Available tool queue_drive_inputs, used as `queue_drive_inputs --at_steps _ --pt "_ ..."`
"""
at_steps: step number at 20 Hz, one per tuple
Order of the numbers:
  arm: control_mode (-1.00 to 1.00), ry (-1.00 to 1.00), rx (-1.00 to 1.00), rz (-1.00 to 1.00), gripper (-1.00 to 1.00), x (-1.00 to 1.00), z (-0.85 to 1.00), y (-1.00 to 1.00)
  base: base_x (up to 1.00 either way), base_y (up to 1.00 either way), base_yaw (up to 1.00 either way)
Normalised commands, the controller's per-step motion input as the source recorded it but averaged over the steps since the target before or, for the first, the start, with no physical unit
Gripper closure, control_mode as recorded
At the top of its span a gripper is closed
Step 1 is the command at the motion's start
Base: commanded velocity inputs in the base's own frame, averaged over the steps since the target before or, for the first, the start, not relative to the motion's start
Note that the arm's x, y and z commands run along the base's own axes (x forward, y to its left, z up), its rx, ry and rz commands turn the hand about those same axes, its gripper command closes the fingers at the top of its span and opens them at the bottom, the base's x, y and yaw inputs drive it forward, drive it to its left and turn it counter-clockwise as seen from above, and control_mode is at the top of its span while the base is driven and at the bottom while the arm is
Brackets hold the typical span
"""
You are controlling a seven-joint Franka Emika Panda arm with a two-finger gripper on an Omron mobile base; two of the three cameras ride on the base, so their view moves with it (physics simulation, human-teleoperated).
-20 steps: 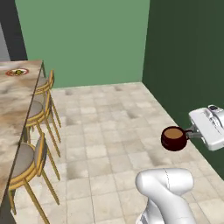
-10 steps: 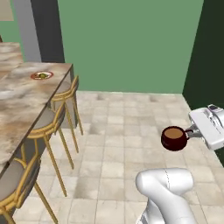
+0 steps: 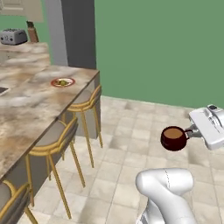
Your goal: Pick up the brewed coffee from the coffee machine and place it next to the breakfast plate on the dining counter.
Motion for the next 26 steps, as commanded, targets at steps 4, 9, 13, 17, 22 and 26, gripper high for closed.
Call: queue_drive_inputs --at_steps 4,9,13,17,22,26 --pt "1.0 0.0 0.0 0.0 1.0 0.0 0.0 0.0 1.0 -0.69 0.36" --pt "1.0 0.0 0.0 0.0 1.0 0.0 0.0 0.0 1.0 -0.75 0.35" --pt "1.0 0.0 0.0 0.0 1.0 0.0 0.0 0.0 1.0 -0.74 0.34" --pt "1.0 0.0 0.0 0.0 1.0 0.0 0.0 0.0 1.0 -0.64 0.36" --pt "1.0 0.0 0.0 0.0 1.0 0.0 0.0 0.0 1.0 -0.23 0.42" --pt "1.0 0.0 0.0 0.0 1.0 0.0 0.0 0.0 1.0 0.0 0.45"
